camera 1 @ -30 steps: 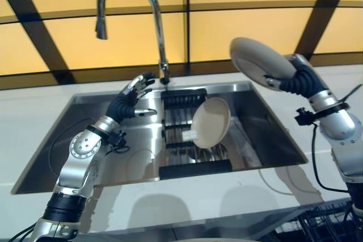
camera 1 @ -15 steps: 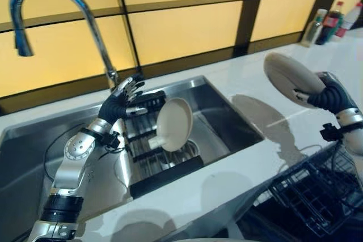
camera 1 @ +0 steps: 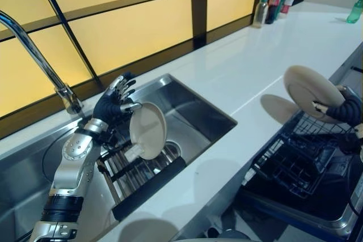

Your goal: Pick up plates and place into dishwasher.

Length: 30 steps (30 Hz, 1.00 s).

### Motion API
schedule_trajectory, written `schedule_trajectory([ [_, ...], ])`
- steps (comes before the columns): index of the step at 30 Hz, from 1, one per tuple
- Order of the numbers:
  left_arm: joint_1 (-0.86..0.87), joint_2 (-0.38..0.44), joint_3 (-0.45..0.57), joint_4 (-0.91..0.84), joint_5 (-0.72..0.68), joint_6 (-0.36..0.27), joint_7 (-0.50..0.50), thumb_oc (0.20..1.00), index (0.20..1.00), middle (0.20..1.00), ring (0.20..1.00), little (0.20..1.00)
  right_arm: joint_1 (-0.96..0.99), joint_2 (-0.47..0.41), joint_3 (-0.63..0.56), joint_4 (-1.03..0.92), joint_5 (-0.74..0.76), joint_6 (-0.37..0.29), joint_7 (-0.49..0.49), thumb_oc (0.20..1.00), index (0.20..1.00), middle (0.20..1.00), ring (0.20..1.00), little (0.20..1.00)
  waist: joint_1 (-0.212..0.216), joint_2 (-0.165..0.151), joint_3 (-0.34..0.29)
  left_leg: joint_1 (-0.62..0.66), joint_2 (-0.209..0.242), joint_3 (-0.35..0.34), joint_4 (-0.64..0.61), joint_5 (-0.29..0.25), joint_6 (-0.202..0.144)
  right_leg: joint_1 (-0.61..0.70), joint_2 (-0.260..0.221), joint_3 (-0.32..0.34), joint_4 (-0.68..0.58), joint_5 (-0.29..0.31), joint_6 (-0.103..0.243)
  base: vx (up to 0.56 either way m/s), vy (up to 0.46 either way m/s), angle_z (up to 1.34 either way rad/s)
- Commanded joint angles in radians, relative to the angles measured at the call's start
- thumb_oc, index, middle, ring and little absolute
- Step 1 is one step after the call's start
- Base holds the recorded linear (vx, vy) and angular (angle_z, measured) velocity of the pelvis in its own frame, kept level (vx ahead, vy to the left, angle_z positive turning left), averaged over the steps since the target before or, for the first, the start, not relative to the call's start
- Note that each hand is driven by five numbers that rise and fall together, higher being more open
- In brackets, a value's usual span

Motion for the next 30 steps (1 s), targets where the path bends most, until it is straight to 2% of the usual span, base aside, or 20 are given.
schedule_trajectory([
  [1, -0.022, 0.034, 0.038, 0.015, -0.054, -0.035, 0.031, 1.0, 1.0, 1.0, 1.0, 1.0, -0.026, -0.027, -0.059, 0.034, 0.031, -0.052, -0.002, 0.2, 0.2, 0.2, 0.2, 0.2, -0.008, -0.044, -0.031, -0.081, -0.054, -0.018, 0.248, -0.229, 0.138, -0.046, -0.042, -0.063, 0.011, -0.051, 0.081, 0.0, 0.028, -0.06],
  [12, -0.01, 0.038, 0.025, 0.005, -0.048, -0.021, 0.05, 1.0, 1.0, 1.0, 1.0, 1.0, -0.015, -0.01, -0.008, 0.113, 0.003, -0.028, 0.002, 0.2, 0.2, 0.2, 0.2, 0.2, -0.006, -0.045, 0.018, -0.098, -0.058, -0.017, 0.291, -0.235, 0.145, -0.083, -0.074, -0.095, 0.07, -0.048, 0.094, 0.01, -0.003, -0.04],
  [26, 0.034, -0.016, -0.019, -0.006, -0.055, -0.04, 0.07, 1.0, 1.0, 1.0, 1.0, 1.0, -0.021, -0.02, 0.062, 0.166, -0.042, 0.005, 0.08, 0.2, 0.2, 0.2, 0.2, 0.2, -0.016, 0.016, 0.102, -0.114, -0.073, -0.019, 0.334, -0.226, 0.141, -0.12, -0.123, -0.116, 0.138, -0.057, 0.106, 0.06, 0.012, 0.03],
  [30, 0.044, -0.024, -0.031, -0.006, -0.056, -0.044, 0.071, 1.0, 1.0, 1.0, 1.0, 1.0, -0.032, -0.025, 0.099, 0.19, -0.072, 0.021, 0.096, 0.2, 0.2, 0.2, 0.2, 0.2, -0.008, 0.022, 0.115, -0.118, -0.075, -0.024, 0.337, -0.22, 0.138, -0.123, -0.132, -0.125, 0.144, -0.058, 0.106, 0.05, -0.008, 0.03],
])
